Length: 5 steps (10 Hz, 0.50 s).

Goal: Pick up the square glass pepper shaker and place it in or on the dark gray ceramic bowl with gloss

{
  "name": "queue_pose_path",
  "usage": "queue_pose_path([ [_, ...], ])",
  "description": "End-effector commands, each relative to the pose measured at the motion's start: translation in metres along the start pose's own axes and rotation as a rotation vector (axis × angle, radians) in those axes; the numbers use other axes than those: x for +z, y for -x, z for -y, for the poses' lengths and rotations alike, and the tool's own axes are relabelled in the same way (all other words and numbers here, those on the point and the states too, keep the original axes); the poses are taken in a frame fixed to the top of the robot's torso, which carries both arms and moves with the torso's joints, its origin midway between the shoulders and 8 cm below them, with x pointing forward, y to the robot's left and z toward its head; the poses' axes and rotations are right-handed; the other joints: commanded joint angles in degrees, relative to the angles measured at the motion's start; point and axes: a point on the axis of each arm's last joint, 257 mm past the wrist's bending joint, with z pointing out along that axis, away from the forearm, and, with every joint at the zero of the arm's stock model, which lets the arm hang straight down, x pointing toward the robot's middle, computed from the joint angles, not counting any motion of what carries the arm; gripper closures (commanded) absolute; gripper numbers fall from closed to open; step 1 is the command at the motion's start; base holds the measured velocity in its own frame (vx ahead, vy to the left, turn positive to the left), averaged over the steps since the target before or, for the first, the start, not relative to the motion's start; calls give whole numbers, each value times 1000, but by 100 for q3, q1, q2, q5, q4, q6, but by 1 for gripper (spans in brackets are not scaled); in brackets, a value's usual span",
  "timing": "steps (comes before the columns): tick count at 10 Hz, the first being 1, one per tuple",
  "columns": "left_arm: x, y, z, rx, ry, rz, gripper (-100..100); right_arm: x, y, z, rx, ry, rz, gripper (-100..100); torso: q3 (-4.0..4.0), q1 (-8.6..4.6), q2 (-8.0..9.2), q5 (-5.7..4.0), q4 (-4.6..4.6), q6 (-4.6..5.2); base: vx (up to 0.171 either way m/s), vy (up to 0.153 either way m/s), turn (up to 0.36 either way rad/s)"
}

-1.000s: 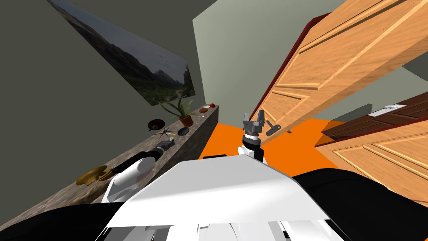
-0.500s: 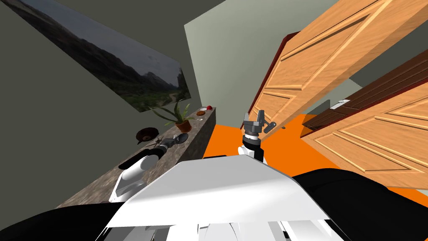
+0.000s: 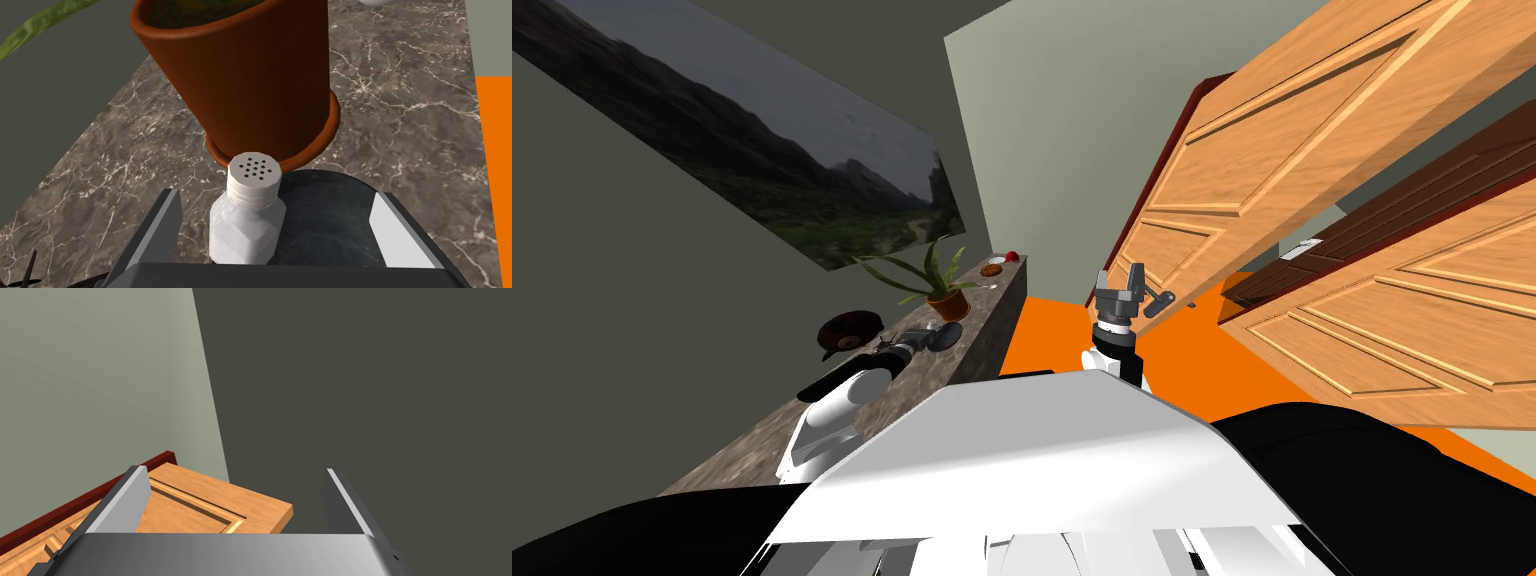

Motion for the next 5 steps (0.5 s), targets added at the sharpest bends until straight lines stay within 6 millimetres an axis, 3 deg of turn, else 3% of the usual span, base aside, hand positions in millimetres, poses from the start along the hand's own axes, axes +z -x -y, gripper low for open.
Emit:
queue_pose_path([
  [1, 0, 0, 0, 0, 0, 0, -100, 0, 0, 0, 0, 0, 0, 0, 0, 0, 0, 0, 0, 0, 0, 0, 0],
  [2, 0, 0, 0, 0, 0, 0, -100, 0, 0, 0, 0, 0, 0, 0, 1, -1, 2, 0, 0, 0, 0, 0, 0],
  [3, 0, 0, 0, 0, 0, 0, 0, 0, 0, 0, 0, 0, 0, 0, 2, -2, 3, -1, 1, 0, 0, 0, 0],
  [4, 19, -14, -10, 17, 34, -32, -100, 0, 0, 0, 0, 0, 0, 0, 2, -2, 3, -1, 1, 0, -103, -16, -18],
  [5, 25, -14, -9, 6, 34, -32, -100, 0, 0, 0, 0, 0, 0, 0, 16, -6, 30, -1, 5, 2, -159, -26, -17],
])
